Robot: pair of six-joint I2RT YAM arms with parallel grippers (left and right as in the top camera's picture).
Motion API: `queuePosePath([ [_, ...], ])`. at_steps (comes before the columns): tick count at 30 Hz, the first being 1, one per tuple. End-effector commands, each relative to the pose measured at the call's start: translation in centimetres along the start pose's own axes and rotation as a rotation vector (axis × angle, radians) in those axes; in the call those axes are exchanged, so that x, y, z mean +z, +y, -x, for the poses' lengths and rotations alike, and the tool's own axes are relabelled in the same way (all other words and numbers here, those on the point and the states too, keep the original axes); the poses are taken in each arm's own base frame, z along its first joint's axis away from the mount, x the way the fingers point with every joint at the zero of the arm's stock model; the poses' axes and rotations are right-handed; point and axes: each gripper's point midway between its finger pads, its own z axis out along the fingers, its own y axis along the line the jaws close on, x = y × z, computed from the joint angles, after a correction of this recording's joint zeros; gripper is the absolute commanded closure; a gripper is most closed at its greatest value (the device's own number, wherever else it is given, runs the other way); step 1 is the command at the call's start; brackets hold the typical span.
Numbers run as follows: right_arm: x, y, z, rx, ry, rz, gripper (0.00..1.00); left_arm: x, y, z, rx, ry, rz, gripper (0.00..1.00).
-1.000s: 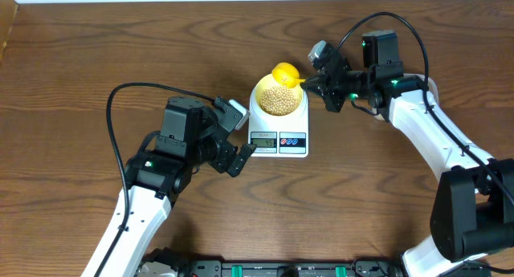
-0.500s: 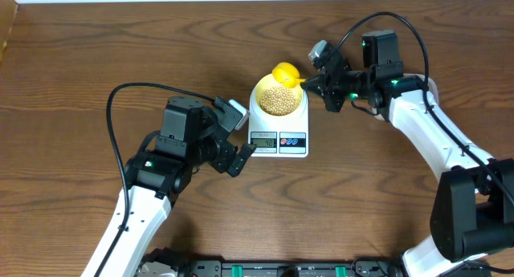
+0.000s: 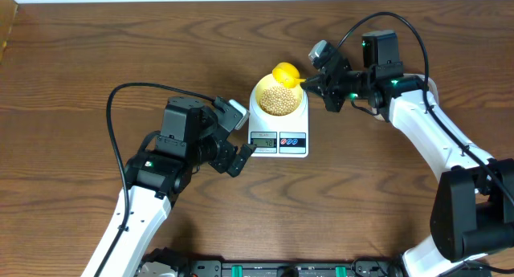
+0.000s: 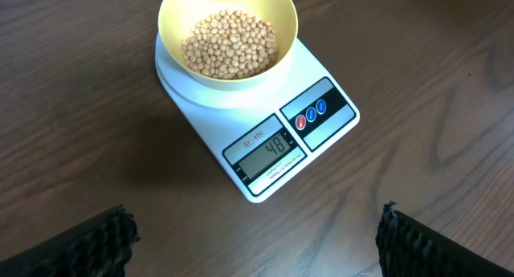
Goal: Scoop item into bowl and weigh 50g on scale
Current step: 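Hold the scoop tilted over the bowl, letting soybeans trickle out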
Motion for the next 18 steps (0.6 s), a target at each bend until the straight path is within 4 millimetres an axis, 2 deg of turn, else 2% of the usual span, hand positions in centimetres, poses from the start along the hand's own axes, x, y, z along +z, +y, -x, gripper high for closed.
queuePosePath([
  [1,0.24,0.16,-0.15,0.013,0.002,0.011,0.99,-0.24,0.05,0.27,0.003,-0.011,0.001,0.02],
  [10,0.19,-0.21,-0.31,-0.042,0.010,-0.008,0.99,-0.24,0.05,0.28,0.003,-0.012,0.001,0.02],
  [15,0.29,0.41,-0.31,-0.035,0.007,0.021,0.99,-0.24,0.04,0.27,0.003,-0.011,0.001,0.02],
  [18,0.25,-0.06,-0.80,-0.065,0.031,-0.006,0.99,-0.24,0.05,0.27,0.003,-0.011,0.001,0.02],
])
